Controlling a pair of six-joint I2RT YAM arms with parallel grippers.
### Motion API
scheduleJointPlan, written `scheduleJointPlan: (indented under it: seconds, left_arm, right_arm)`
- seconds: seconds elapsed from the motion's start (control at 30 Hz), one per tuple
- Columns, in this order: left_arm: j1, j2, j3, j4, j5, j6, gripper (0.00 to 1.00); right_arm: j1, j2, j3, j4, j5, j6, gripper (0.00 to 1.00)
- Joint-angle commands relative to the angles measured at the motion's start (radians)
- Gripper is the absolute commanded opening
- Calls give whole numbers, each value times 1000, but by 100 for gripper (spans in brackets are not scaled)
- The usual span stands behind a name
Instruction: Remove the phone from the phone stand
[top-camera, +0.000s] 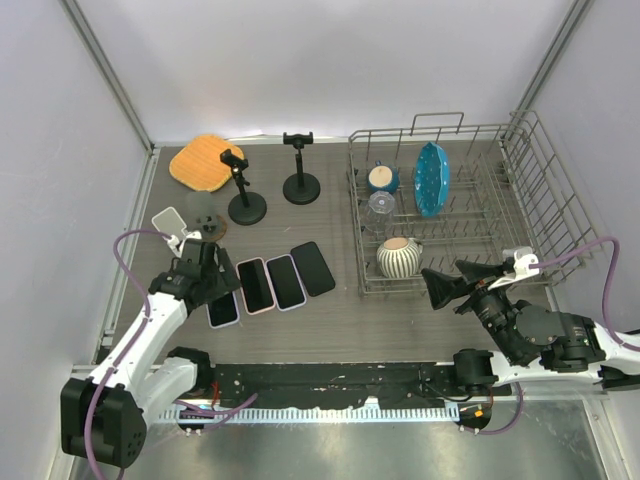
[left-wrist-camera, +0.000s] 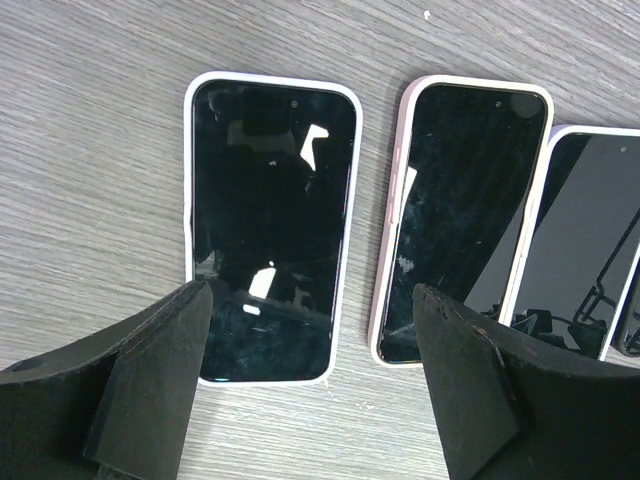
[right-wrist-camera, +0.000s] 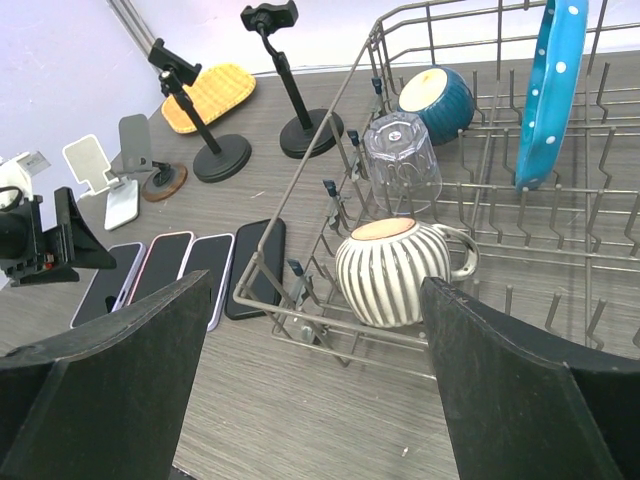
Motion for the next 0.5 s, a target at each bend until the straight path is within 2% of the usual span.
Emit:
scheduleJointPlan:
  seconds: [0.0,0.13,0.23,0.37,0.47]
  left_arm:
    - [6,-10,38,40,31,8,86]
    - [4,-10,35,67,75,0,88]
    - [4,-33,44,68,80,14,94]
    - [4,-102,78,54,60,49,100]
    - [4,-186,109,50,59,104,100]
  right_arm:
    - [6,-18,16,-1,15,18,90]
    - [6,-21,17,-4,21,16,90]
    - [6,-13,28,-16,24,19,90]
    - [6,26,54,-23,34,26,91]
    - [6,79,77,9,35,12,93]
